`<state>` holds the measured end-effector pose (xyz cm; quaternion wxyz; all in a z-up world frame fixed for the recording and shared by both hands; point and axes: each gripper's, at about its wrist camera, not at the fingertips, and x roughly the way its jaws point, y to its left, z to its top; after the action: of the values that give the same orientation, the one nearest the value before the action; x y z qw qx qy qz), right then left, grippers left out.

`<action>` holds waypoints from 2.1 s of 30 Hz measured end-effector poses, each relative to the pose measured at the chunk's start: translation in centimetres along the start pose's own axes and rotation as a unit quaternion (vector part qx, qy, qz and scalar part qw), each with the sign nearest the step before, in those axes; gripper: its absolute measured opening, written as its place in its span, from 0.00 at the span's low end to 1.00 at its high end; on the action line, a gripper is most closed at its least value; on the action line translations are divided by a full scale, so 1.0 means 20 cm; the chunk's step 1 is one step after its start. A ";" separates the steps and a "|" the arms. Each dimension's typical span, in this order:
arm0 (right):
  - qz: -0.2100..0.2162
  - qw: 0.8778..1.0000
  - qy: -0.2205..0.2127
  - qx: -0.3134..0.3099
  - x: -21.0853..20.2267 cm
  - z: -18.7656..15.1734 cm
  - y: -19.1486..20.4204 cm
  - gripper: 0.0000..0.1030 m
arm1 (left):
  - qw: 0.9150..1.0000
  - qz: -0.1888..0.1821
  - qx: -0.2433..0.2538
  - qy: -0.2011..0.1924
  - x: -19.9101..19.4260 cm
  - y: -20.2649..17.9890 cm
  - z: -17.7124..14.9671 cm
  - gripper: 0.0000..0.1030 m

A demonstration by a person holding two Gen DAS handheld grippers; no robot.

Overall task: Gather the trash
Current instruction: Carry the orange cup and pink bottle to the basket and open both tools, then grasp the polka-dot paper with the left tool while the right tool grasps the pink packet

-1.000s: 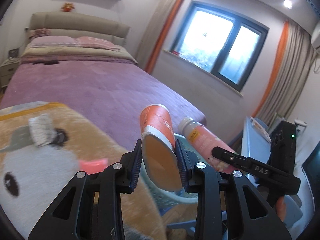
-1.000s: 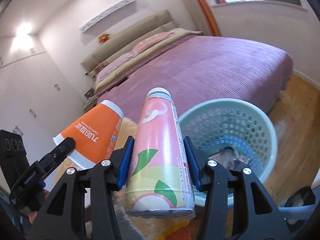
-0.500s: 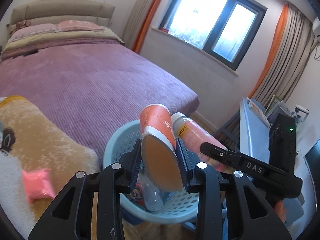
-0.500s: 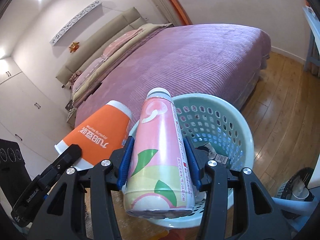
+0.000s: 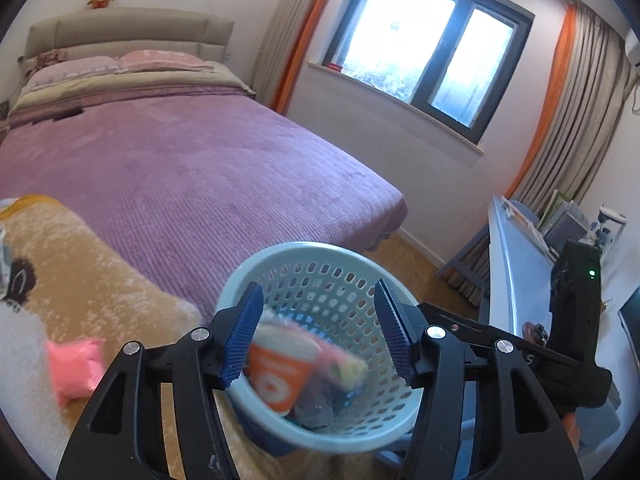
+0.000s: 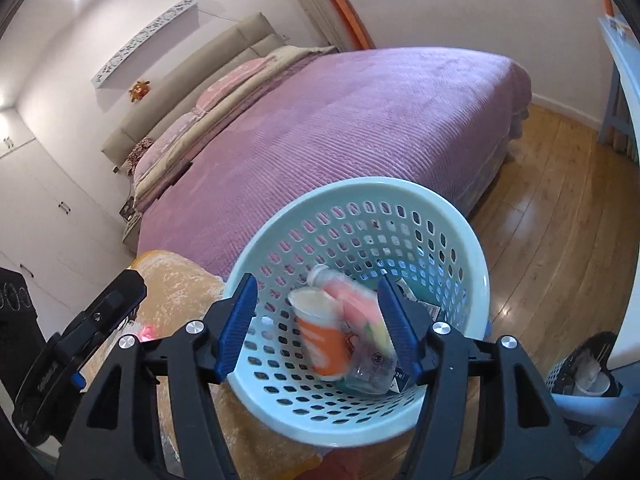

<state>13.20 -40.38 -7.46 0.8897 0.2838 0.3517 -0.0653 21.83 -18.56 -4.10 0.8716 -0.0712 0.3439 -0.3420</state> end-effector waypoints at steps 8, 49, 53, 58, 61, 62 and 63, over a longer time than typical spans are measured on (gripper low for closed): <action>0.023 0.997 -0.029 -0.074 -0.12 -0.07 0.26 0.57 | 0.999 0.022 -0.018 -0.037 -0.24 0.11 -0.01 0.54; 0.054 0.956 0.089 -0.274 0.60 -0.58 1.23 0.70 | 0.957 0.276 -0.090 0.016 -0.23 1.12 0.07 0.64; 0.046 0.955 0.095 -0.278 0.65 -0.58 1.25 0.70 | 0.957 0.276 -0.092 0.016 -0.24 1.12 0.06 0.52; 0.027 0.953 0.091 -0.287 0.67 -0.59 1.28 0.69 | 0.959 0.263 -0.107 0.006 -0.27 1.15 0.05 0.32; 0.023 0.952 0.089 -0.292 0.67 -0.60 1.29 0.53 | 0.958 0.257 -0.130 -0.004 -0.31 1.18 0.04 0.23; 0.024 0.952 0.088 -0.291 0.66 -0.60 1.29 0.52 | 0.958 0.253 -0.135 -0.006 -0.31 1.19 0.04 0.20; 0.028 0.952 0.087 -0.291 0.66 -0.60 1.28 0.52 | 0.959 0.246 -0.140 -0.011 -0.32 1.20 0.03 0.16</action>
<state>24.11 -11.39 -11.47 0.9010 0.0275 0.4235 0.0897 31.95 3.62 -8.68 0.9137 -0.1095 0.3859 -0.0644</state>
